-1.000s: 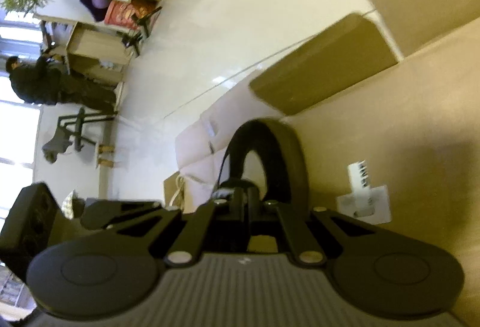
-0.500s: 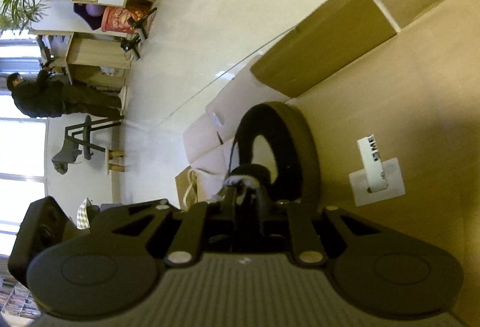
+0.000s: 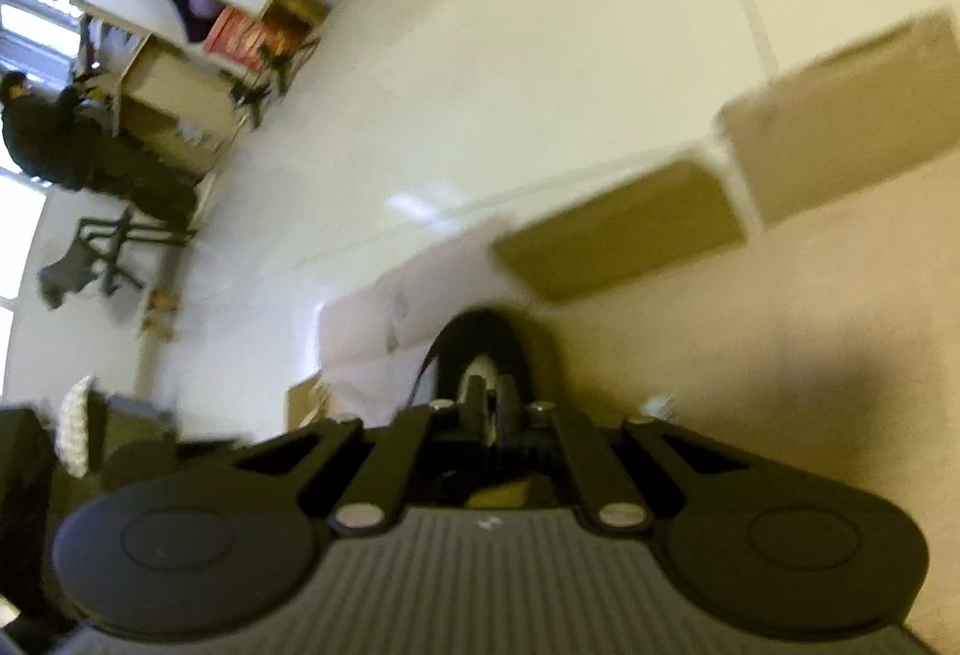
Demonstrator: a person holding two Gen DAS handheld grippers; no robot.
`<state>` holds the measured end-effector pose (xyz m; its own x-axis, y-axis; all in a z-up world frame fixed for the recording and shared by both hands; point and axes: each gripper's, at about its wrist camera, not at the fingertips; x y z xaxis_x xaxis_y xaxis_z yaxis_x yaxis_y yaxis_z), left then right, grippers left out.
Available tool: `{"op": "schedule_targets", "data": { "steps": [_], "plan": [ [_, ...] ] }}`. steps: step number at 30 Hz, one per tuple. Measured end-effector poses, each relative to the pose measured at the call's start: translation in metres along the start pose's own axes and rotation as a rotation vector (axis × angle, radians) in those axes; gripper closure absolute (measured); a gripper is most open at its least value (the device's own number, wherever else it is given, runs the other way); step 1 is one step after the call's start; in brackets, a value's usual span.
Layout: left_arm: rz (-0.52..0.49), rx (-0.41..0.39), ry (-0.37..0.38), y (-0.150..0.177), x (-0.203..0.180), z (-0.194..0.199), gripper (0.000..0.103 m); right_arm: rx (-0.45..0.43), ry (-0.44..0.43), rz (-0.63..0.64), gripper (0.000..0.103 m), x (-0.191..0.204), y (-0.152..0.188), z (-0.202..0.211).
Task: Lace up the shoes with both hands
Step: 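Release the heel and grasp the white lace end with the right gripper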
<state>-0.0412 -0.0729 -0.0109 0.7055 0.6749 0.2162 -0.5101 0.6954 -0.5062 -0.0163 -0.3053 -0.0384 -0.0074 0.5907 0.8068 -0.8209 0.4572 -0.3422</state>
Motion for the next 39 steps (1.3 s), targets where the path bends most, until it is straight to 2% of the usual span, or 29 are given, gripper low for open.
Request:
{"op": "schedule_targets", "data": {
  "steps": [1,2,3,5,7,10,13,15,17,22,29,32,39],
  "plan": [
    [0.013,0.001,-0.012,0.001,0.002,0.002,0.07,0.0,0.001,-0.011,0.093,-0.001,0.001,0.0],
    [0.023,0.005,-0.019,0.002,0.003,0.003,0.07,-0.005,0.003,-0.021,0.081,-0.002,0.002,0.001],
    [0.035,0.015,-0.032,0.004,0.005,0.003,0.07,-0.011,-0.005,-0.049,0.063,-0.003,0.005,0.001],
    [0.052,0.03,-0.058,0.006,0.007,0.003,0.07,-0.016,-0.023,-0.102,0.057,-0.005,0.011,0.0],
    [0.066,0.053,-0.078,0.01,0.007,0.001,0.07,-0.008,-0.044,-0.149,0.058,-0.006,0.017,-0.002],
    [0.086,0.086,-0.073,0.017,0.008,0.0,0.07,0.017,-0.048,-0.135,0.06,-0.001,0.023,-0.015],
    [0.091,0.119,-0.058,0.022,0.002,-0.007,0.07,0.016,-0.05,-0.154,0.068,-0.003,0.025,-0.029],
    [0.096,0.139,-0.058,0.026,-0.001,-0.011,0.07,0.018,-0.011,-0.116,0.1,-0.001,0.026,-0.034],
    [0.109,0.165,-0.067,0.032,-0.002,-0.017,0.075,0.013,0.009,-0.06,0.101,0.004,0.025,-0.031],
    [0.16,0.204,-0.055,0.042,0.006,-0.024,0.075,-0.057,0.105,0.173,0.101,0.033,0.013,0.001],
    [0.184,0.205,-0.051,0.043,0.008,-0.028,0.075,-0.144,0.202,0.247,0.101,0.037,-0.016,0.054],
    [0.188,0.206,-0.051,0.043,0.007,-0.03,0.075,-0.154,0.234,0.259,0.101,0.033,-0.02,0.071],
    [0.188,0.209,-0.056,0.044,0.005,-0.031,0.075,-0.193,0.373,0.313,0.101,0.022,-0.03,0.113]
  ]
}}
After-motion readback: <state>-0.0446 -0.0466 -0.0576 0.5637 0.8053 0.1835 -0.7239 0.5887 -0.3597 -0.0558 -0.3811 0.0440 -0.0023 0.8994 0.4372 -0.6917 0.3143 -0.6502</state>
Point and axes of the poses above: each gripper's, at about its wrist camera, not at the fingertips, and z roughly against the way its jaws point, x to its left, y to its underside, and after that the axes turned 15 degrees about -y, right-handed
